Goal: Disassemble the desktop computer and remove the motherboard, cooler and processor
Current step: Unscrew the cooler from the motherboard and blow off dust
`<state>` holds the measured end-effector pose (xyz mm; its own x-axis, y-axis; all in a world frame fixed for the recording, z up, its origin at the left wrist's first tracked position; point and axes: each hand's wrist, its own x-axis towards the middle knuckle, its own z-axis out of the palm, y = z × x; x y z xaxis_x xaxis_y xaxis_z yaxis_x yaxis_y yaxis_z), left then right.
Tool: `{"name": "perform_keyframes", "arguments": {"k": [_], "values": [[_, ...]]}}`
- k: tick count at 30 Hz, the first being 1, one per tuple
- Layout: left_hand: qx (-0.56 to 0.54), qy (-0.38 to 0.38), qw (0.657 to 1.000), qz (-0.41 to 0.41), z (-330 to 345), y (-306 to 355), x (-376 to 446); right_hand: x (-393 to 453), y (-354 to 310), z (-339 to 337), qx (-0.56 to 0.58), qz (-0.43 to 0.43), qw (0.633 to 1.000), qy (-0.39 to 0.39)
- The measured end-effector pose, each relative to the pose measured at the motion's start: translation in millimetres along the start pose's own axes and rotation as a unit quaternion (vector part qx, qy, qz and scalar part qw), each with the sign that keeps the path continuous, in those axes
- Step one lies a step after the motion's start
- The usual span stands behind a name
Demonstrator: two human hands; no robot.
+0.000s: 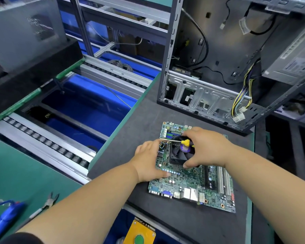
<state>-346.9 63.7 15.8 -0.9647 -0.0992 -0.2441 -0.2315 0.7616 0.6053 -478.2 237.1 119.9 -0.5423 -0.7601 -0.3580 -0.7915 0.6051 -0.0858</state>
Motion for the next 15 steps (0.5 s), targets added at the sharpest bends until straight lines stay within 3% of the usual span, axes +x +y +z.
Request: {"name": "perform_keyframes", "arguments": {"k": [15], "values": [[-0.007,-0.011,1.000,-0.010,0.3,-0.3,0.1,-6.4,-0.4,6.4,0.086,0.027,0.996,0.025]]}}
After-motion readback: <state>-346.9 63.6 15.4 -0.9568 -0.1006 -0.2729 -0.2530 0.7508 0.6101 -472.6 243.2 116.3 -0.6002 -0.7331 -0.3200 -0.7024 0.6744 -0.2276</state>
